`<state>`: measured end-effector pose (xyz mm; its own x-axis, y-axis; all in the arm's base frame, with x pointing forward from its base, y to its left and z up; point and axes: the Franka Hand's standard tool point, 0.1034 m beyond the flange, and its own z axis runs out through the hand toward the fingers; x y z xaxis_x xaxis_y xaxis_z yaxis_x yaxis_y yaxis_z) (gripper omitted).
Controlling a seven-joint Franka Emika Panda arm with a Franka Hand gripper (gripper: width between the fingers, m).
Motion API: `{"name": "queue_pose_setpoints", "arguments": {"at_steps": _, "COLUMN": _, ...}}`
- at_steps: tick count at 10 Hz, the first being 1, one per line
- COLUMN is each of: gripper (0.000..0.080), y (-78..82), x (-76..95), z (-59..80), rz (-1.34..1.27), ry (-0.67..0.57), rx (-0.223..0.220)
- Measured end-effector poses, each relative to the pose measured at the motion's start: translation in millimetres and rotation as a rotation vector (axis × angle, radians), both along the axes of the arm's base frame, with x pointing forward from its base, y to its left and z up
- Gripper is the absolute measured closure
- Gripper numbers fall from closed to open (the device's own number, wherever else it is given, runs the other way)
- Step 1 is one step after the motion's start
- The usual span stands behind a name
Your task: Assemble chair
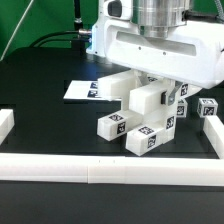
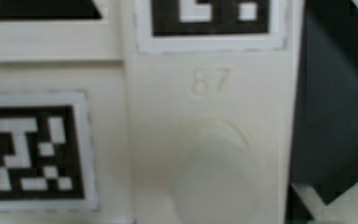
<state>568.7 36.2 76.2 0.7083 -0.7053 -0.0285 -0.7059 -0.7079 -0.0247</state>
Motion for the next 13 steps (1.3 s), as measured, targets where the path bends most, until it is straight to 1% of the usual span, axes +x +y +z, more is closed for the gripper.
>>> {"name": "queue_pose_setpoints", "arguments": {"at_steps": 1, "gripper": 0.0472, "y": -6.5, "x": 0.6, "z": -0.5, "rz": 0.011, "ry": -0.005, "rx": 0.001}}
{"name": "queue_pose_setpoints", "arguments": {"at_steps": 2, "gripper": 0.0284, "y": -10.0, "x": -0.3, "z": -1.4, "rz": 0.007, "ry": -0.003, "rx": 0.001}}
{"name": "queue_pose_setpoints", "arguments": {"at_steps": 3, "gripper": 0.0188, "y": -12.8, "x": -0.2, "z": -1.3, "rz": 0.012, "ry": -0.003, "rx": 0.0}}
{"name": "queue_pose_setpoints", "arguments": {"at_steps": 4, "gripper": 0.0188, "y": -14.7, "x": 0.2, "z": -1.0, "rz": 0.014, "ry": -0.004, "rx": 0.0}}
{"name": "queue_pose_setpoints", "arguments": {"at_steps": 5, "gripper": 0.0158, "y": -16.0, "x": 1.1, "z": 0.1, "rz": 0.015, "ry": -0.006, "rx": 0.0}}
{"name": "queue_pose_setpoints", "arguments": {"at_steps": 7, "gripper": 0.0151, "y": -19.0, "x": 6.6, "z": 9.7, "rz": 0.03, "ry": -0.009, "rx": 0.006}}
{"name": "queue_pose_setpoints", "arguments": {"at_steps": 9, "gripper": 0.0151, "y": -22.5, "x": 8.4, "z": 28.9, "rz": 0.026, "ry": 0.008, "rx": 0.025}}
{"name": "queue_pose_setpoints", "arguments": {"at_steps": 10, "gripper": 0.0151, "y": -23.9, "x": 10.1, "z": 42.6, "rz": 0.023, "ry": 0.016, "rx": 0.037}}
{"name": "queue_pose_setpoints", "arguments": {"at_steps": 11, "gripper": 0.0151, "y": -20.6, "x": 9.9, "z": 53.8, "rz": 0.027, "ry": 0.025, "rx": 0.046}}
{"name": "queue_pose_setpoints", "arguments": {"at_steps": 13, "gripper": 0.0151, "y": -9.7, "x": 2.7, "z": 77.5, "rz": 0.001, "ry": 0.048, "rx": 0.076}}
